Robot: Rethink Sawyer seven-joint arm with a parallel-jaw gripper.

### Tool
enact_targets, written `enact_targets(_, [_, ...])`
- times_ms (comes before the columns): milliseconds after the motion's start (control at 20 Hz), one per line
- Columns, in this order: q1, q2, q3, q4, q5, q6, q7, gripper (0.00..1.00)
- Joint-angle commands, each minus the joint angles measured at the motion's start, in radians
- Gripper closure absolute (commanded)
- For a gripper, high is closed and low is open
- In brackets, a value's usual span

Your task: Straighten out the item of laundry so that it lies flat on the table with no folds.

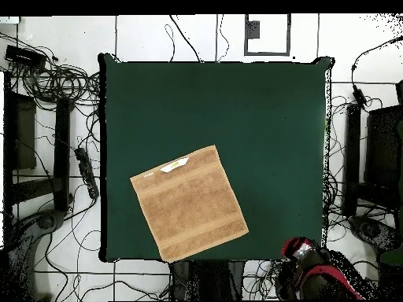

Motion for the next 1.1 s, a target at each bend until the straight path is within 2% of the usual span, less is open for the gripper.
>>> enact_targets(50, [-0.090,0.085,0.242,0.039,-0.135,0.112,-0.504,1.00])
enact_targets(400, [-0.207,0.346,0.264,-0.134,-0.406,0.097,-0.566,1.00])
enact_targets(600, [-0.254,0.442,0.265,-0.181,-0.493,0.074,-0.583,1.00])
enact_targets(750, [-0.300,0.506,0.272,-0.227,-0.531,0.085,-0.619,1.00])
enact_targets(1100, [-0.380,0.549,0.305,-0.293,-0.553,0.137,-0.692,1.00])
